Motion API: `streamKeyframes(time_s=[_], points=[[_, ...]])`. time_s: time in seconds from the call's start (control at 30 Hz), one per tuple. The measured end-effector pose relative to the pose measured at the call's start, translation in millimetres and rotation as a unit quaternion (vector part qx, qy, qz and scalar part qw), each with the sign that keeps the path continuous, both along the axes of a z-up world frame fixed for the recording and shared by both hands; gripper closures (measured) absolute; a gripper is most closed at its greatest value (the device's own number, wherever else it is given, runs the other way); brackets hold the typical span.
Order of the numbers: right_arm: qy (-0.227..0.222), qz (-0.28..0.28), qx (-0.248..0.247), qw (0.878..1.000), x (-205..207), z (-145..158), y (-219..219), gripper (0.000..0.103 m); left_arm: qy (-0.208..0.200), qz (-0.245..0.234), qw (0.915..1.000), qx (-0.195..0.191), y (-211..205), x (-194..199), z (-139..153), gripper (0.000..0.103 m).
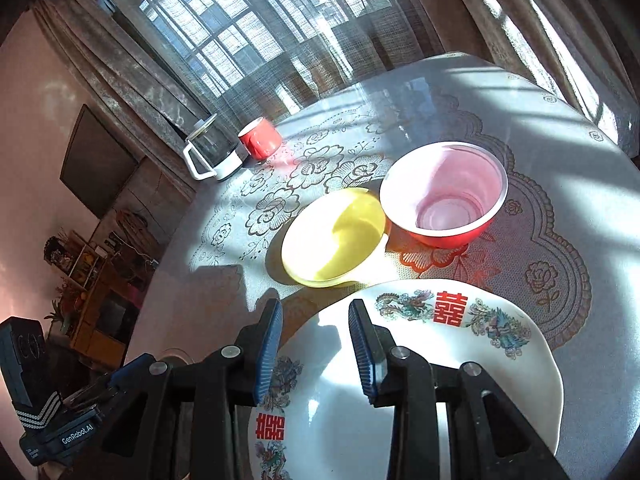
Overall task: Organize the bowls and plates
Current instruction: 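Move the right gripper to the rim of the yellow bowl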
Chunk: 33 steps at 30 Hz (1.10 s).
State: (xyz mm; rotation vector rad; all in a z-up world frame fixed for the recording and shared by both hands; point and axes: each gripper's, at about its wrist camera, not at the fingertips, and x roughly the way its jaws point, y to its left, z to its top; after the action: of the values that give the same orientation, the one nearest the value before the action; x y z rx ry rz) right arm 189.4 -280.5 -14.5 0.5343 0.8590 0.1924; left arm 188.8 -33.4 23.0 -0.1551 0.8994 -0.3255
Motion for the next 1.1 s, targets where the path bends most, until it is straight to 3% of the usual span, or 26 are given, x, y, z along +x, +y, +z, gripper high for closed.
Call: streamKeyframes(time_s=[0.3,0.47,0.93,0.97,1.03,1.1], points=[[0.052,-0.025,-0.027,0.998,50.9,-25.9,-10.1,0.076,0.03,0.004,0.9986,-0.044,-14.3,53.2,-10.6,0.05],[0.069,-0.024,-0.025,0.997,64.3,-36.0,-9.4,0.076,0.06,0.0,0.9953,-0.077,-22.9,79.6,-18.4,0.061],[0.096,-0.02,-0.044,0.994,80.8,-47.3,-8.8,0.078,0.1,0.022,0.9897,-0.1,-45.1,128.3,-48.3,0.066],[0.095,-0.018,-0.044,0.994,81.4,-47.5,-7.8,0.08,0.105,0.021,0.9891,-0.102,-46.7,130.9,-50.9,0.067],[0.093,-0.013,-0.047,0.995,83.2,-47.4,-5.1,0.083,0.113,0.014,0.9887,-0.098,-50.9,134.7,-56.1,0.084],[0.089,-0.007,-0.057,0.994,84.2,-46.9,-1.2,0.085,0.117,0.006,0.9879,-0.102,-53.5,135.6,-59.7,0.091]])
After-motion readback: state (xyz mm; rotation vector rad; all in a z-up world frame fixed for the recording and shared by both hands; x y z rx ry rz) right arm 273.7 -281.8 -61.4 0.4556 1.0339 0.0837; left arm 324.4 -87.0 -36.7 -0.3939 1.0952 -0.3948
